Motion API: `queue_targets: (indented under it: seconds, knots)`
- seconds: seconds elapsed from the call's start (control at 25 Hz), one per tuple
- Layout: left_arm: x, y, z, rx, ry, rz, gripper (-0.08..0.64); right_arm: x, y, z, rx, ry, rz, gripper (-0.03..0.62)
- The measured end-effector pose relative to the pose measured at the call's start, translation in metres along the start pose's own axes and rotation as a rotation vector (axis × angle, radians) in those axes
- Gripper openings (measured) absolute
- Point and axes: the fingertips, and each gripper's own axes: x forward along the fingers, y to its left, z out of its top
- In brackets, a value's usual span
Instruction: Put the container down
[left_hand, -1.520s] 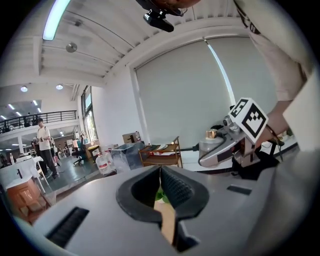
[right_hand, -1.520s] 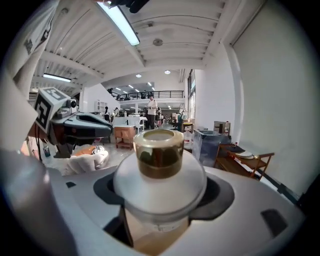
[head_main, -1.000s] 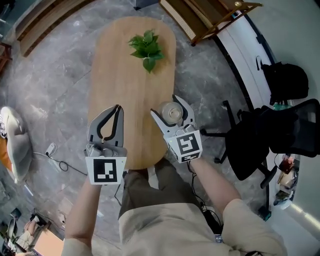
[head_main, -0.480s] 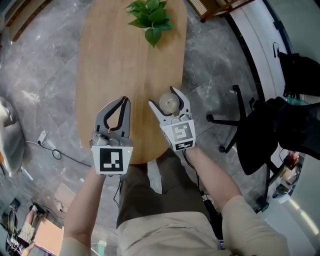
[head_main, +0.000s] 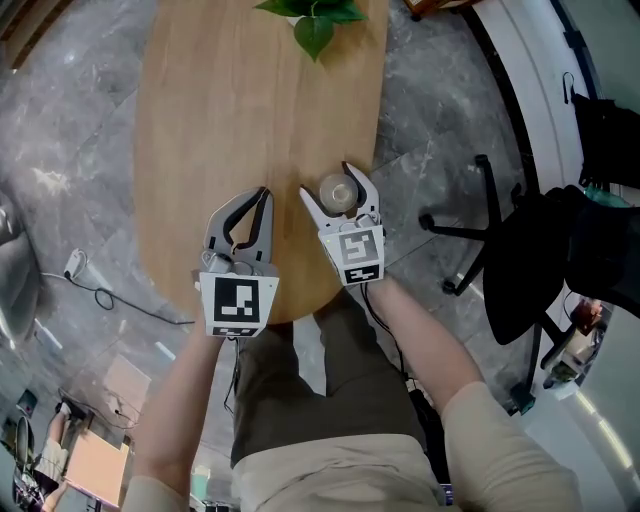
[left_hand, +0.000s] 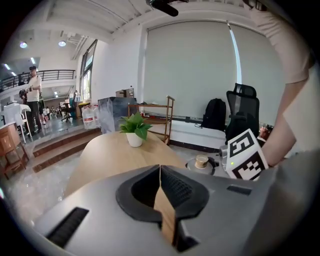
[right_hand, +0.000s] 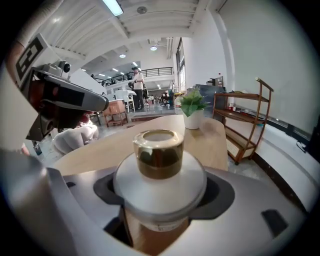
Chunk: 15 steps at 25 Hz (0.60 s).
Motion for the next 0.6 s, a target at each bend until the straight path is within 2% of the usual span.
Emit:
queue_targets:
  seconds: [0.12,0.24,0.48,0.6]
  knots:
    - [0.003,-0.005,-0.018,-0.012,0.044,-0.015,0.008,0.004,-0.007,-0.016,0.041,0.010,-0.044,0.333]
    - [0.004,-0.005,-0.030,-0.033,0.078,-0.014,0.008,0.006,-0.007,-0.024,0.047,0.029,-0.053,0.333]
    - [0.002,-0.009,-0.026,-0.037,0.044,-0.009,0.008,0.006,-0.002,-0.032,-0.021,0.018,-0.065,0.333]
    - [0.000,-0.012,-0.028,-0.070,0.043,-0.022,0.008,0.007,0.001,-0.033,0.009,0.028,-0.064,0.333]
